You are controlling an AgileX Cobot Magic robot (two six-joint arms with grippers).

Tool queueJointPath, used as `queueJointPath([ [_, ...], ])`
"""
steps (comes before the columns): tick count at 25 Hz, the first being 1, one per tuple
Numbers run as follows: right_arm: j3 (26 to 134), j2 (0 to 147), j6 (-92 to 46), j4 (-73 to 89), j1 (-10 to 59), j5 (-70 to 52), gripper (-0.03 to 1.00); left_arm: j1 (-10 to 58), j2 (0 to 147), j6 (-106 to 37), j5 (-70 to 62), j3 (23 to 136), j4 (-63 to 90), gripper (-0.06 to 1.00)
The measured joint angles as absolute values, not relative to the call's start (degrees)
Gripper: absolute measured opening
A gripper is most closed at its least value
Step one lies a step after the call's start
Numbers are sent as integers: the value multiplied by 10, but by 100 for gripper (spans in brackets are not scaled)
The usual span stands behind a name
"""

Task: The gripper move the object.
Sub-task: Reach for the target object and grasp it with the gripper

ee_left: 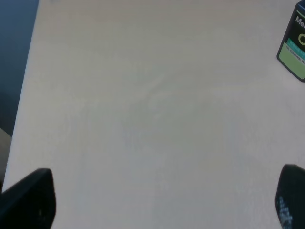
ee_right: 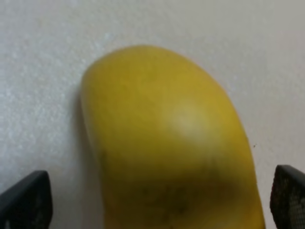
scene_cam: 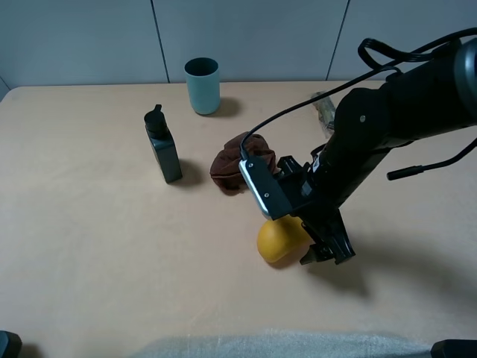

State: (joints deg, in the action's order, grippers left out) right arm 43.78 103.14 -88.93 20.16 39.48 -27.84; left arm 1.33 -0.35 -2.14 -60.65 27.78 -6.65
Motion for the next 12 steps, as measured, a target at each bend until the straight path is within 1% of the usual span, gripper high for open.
queueJointPath([
  [8, 439, 1031, -889, 199, 395, -276, 69, 13, -3, -21, -606, 278, -67, 93],
  [12, 439, 1031, -889, 199, 395, -272, 63, 13, -3, -21, -606, 278, -67, 93],
])
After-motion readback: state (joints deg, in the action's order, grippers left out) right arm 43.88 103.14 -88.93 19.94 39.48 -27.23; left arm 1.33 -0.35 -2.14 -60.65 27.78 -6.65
